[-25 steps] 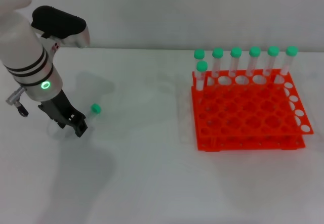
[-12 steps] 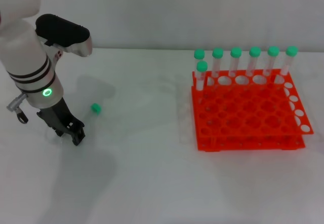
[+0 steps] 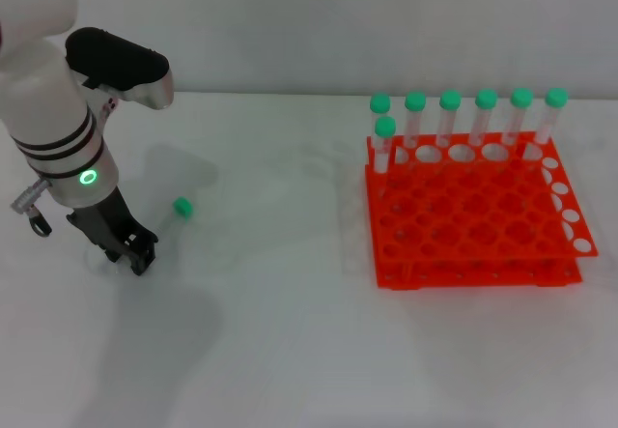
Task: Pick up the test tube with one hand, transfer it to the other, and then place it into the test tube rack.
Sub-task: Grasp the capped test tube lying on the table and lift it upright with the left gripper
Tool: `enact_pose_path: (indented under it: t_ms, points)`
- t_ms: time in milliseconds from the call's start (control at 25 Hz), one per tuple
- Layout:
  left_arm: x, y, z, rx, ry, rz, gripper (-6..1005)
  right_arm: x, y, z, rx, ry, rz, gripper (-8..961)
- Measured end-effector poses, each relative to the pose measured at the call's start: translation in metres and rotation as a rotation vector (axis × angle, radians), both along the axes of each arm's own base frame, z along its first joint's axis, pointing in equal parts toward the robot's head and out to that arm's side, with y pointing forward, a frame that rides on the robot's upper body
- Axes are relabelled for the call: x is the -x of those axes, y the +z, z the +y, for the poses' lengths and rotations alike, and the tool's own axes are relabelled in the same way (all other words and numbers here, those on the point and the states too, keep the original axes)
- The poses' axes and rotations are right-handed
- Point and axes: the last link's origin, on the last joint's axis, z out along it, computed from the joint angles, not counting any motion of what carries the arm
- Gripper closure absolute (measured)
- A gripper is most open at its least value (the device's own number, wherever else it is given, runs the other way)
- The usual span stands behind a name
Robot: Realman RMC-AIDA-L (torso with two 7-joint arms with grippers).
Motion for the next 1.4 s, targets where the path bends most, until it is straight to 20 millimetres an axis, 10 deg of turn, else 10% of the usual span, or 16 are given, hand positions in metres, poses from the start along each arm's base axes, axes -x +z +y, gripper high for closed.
enact_pose_path:
  t_ms: [200,360,1400]
  points:
    - [0.0,0.0,0.0,0.0,-0.001,-0.002,520,0.0,0.0,0.0,0.0,0.001,0.001,84]
    - [0.001,-0.002,-0.002,0.007,0.005,-0.005,730,0.001,-0.001,0.001,0.001,0.002,0.002,83]
    - [-0.037,-0.018,0.05,-0.278,-0.302,-0.33,799,-0.002,0.0,-0.002,-0.002,-0.006,0.005,83]
